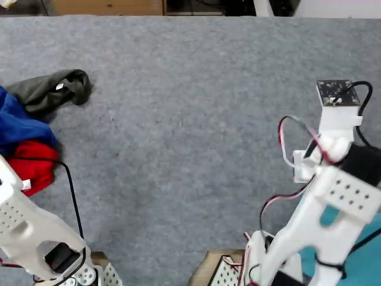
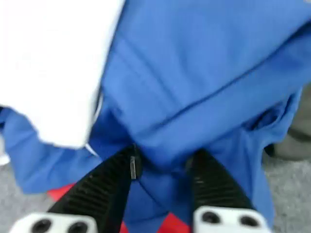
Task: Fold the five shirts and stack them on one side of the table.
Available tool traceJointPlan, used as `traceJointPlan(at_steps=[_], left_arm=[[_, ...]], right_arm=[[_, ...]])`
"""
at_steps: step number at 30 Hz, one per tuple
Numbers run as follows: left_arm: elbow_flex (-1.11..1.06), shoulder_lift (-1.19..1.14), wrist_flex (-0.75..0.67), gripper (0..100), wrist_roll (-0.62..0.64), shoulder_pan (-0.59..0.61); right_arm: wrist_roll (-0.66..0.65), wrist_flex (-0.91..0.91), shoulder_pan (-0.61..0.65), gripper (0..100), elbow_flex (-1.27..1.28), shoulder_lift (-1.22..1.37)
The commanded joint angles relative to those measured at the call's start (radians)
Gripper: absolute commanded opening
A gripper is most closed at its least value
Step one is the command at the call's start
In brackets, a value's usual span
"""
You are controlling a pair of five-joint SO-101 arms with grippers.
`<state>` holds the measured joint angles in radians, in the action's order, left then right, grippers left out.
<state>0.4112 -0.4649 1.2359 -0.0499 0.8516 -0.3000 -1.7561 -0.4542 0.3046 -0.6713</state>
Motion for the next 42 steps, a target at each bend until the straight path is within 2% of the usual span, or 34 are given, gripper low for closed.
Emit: traceJointPlan(at_steps=[1,7,13,19,22,29,32,35,37,40,42], left_arm=[[0.101,0.004,0.0,1,-0.006,-0.002],[0.342,0.087,0.27,2,-0.006,-0.066],[0.598,0.206,0.511,2,-0.006,-0.241],[0.689,0.378,0.523,2,-0.005,-0.5],[0.621,0.483,0.523,2,-0.005,-0.69],[0.284,0.659,0.516,2,0.026,-1.266],[0.137,0.668,0.512,2,-0.02,-1.43],[-0.003,0.668,0.462,3,-0.026,-1.51],[-0.081,0.668,0.457,9,0.021,-1.525],[-0.166,0.679,0.456,24,0.18,-1.49],[-0.155,0.68,0.457,29,0.272,-1.425]], right_arm=[[0.057,0.011,0.024,1.9,0.002,-0.079],[0.114,0.003,0.019,1.9,0.002,-0.134],[0.123,0.061,0.027,1.9,0.002,-0.139],[0.107,0.216,0.027,1.9,0.071,-0.137],[0.072,0.305,0.033,1.9,0.153,-0.137],[0.02,0.637,0.033,2.2,0.372,-0.137],[0.0,0.749,0.039,2.3,0.443,-0.137],[0.002,0.816,0.044,4.4,0.487,-0.137],[0.006,0.852,0.044,11.7,0.509,-0.137],[0.006,0.872,0.059,24.7,0.518,-0.137],[0.002,0.865,0.099,29.5,0.513,-0.137]])
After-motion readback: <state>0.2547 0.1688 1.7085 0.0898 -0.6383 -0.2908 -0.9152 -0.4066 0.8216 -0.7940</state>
